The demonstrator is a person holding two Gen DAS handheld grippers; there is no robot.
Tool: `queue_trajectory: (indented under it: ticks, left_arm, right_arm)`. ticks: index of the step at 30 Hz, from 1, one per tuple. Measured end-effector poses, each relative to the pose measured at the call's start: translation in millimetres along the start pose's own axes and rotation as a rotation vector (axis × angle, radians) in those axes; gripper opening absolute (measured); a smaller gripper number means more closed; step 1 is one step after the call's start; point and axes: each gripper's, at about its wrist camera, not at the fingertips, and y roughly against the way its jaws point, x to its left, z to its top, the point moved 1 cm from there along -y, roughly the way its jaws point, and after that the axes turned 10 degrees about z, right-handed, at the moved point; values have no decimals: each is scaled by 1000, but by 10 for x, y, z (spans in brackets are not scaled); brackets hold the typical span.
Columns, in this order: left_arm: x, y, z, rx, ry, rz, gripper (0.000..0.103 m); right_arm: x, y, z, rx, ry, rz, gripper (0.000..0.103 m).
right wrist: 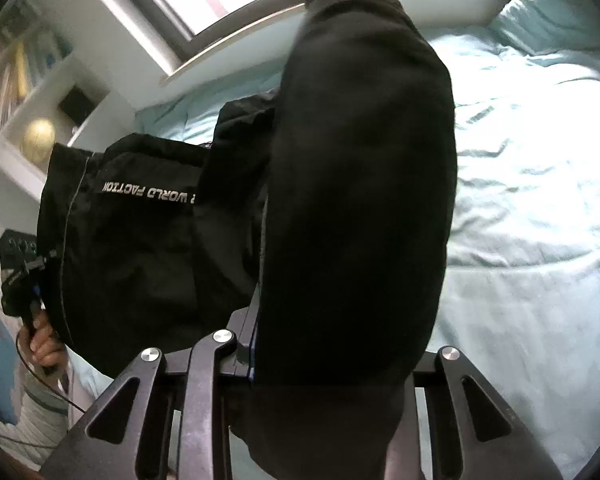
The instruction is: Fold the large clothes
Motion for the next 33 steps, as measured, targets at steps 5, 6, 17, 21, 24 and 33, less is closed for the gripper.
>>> queue_trajectory:
  ticks: [5, 6, 17, 21, 24, 33]
  left_arm:
    - [196, 123, -522, 70, 76, 34, 24]
    - [253, 96, -621, 88, 87, 51, 24]
    - [1842, -341, -1702, 296, 449, 343, 46]
    - [2456, -260, -1914, 326, 672, 200, 62]
    - [2427, -36, -1830, 312, 634, 236, 62]
    - [1011, 358, -1313, 216, 100, 429, 60]
  right_arm:
    - [140, 20, -540, 84, -37, -35, 34]
    - [82, 16, -671, 105, -54, -34, 34]
    - [-826, -693, -1666, 247, -321, -113, 49]
    - [-1317, -630, -1786, 213, -517, -66, 62]
    - [-1510, -491, -1915, 188, -646, -18, 69]
    - [-856, 133, -1701, 125, -358, -195, 76]
